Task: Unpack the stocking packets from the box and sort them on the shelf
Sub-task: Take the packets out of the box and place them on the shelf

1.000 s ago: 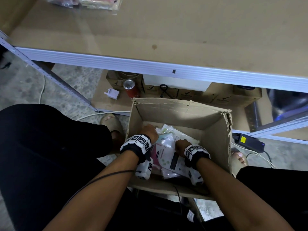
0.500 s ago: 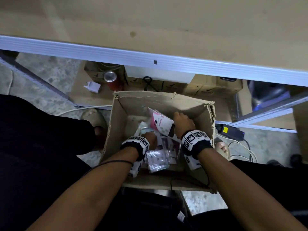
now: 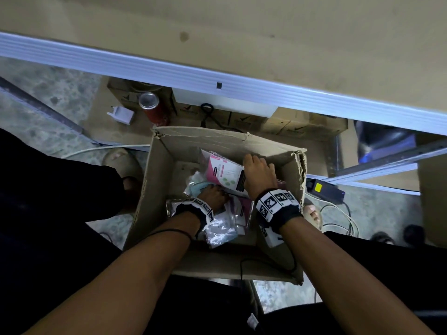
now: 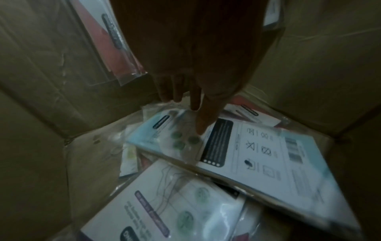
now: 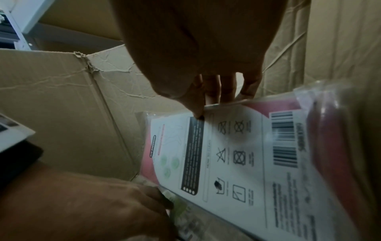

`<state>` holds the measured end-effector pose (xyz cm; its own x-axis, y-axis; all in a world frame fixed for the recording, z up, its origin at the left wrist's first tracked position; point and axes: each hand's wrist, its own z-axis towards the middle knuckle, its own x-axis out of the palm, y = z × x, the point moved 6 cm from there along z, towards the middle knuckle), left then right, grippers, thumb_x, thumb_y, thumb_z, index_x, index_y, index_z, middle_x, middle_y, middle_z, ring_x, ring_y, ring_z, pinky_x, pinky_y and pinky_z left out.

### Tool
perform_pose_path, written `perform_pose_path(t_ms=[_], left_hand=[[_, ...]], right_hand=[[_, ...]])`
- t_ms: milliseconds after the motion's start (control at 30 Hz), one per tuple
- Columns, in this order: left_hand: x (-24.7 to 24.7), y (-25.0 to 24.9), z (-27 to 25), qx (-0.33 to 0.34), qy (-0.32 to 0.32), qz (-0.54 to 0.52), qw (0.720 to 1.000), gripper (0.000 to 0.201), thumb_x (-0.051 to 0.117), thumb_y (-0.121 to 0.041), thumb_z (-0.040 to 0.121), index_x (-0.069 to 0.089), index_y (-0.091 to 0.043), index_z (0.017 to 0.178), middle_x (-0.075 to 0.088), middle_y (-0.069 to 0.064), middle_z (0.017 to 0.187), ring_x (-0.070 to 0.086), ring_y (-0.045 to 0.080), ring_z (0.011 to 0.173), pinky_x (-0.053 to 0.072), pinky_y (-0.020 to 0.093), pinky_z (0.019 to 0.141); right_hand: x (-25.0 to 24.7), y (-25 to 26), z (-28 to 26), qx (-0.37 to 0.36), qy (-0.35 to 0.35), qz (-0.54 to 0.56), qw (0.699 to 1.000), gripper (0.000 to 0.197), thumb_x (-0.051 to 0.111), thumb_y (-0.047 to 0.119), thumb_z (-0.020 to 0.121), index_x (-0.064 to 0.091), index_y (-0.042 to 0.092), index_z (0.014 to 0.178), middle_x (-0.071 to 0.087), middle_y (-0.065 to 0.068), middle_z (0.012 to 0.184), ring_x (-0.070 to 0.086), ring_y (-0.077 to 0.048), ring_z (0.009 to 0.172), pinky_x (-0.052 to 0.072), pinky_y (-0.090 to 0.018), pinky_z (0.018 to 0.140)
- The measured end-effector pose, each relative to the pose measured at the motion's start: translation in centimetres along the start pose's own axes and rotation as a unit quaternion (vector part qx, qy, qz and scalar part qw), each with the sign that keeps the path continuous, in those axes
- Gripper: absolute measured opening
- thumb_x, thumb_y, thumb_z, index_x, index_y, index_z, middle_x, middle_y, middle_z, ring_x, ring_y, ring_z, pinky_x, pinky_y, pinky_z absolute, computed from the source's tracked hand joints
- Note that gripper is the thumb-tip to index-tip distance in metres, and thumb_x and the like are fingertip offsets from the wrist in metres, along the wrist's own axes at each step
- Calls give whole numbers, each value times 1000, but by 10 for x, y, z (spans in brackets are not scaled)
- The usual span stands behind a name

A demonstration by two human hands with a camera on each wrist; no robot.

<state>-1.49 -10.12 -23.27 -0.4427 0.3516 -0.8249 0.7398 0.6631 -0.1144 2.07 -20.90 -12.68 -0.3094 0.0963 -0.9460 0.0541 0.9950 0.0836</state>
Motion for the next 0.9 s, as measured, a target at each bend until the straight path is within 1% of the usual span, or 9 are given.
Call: perform_pose_path(t_ms=[67,200,300,367,433,567,700,833,900], left_hand=[[0,6,-1,-17,-3,16,1000,41,59,-27,91,62,-17,130,63,7,133,55,27,126,45,39,101],[11,23,-9,-93,-4,20,995,46,58,-27,93,49,-9,134,55,11,137,49,30,128,39,40,102],[22,31,-17,-121,9,26,992,34,42,-17,100,48,-6,132,56,14,134,50,31,126,37,40,103],[29,35,-19,-129,11,30,991,35,31,-9,102,49,-5,131,56,16,135,49,33,128,37,41,103],[32,39,-22,-133,19,27,991,38,29,-8,102,51,-5,132,53,16,138,46,33,132,37,42,105],[28,46,-25,-136,54,-15,989,35,44,-6,99,57,-9,132,54,14,137,47,32,132,41,45,106],[15,48,-28,-151,59,-105,981,28,53,-7,94,68,-7,118,64,15,126,59,32,120,49,43,98],[13,47,-33,-154,65,-221,961,19,59,-1,87,73,1,101,67,19,116,65,34,108,52,41,96],[16,45,-36,-145,87,-265,949,17,62,1,83,75,-1,94,69,17,113,67,33,103,54,42,94]], right_hand=[[0,2,0,1,4,2,1000,43,63,4,78,48,11,119,58,-11,121,53,-32,114,40,-46,93],[0,2,0,9,17,11,1000,43,61,4,81,48,11,121,59,-10,123,53,-32,117,40,-48,96],[0,1,-1,12,17,12,1000,40,58,3,82,48,12,120,59,-9,122,53,-31,116,39,-48,96],[-1,1,-2,12,9,15,1000,38,56,2,83,49,12,119,60,-9,121,54,-31,115,40,-48,96],[-2,2,-3,10,-1,15,1000,37,55,2,84,49,12,118,60,-9,120,54,-31,114,40,-48,96],[-1,3,-4,11,-11,16,1000,37,57,3,84,49,13,118,61,-8,118,55,-29,112,41,-47,96],[-1,3,-4,13,-10,22,1000,35,59,5,84,50,13,117,61,-8,118,55,-29,112,42,-48,97],[2,1,-4,21,-4,29,999,32,58,4,84,50,14,114,62,-8,115,56,-29,110,43,-49,96],[4,1,-4,24,0,31,999,33,58,4,83,50,14,113,62,-8,115,56,-30,110,43,-50,96]])
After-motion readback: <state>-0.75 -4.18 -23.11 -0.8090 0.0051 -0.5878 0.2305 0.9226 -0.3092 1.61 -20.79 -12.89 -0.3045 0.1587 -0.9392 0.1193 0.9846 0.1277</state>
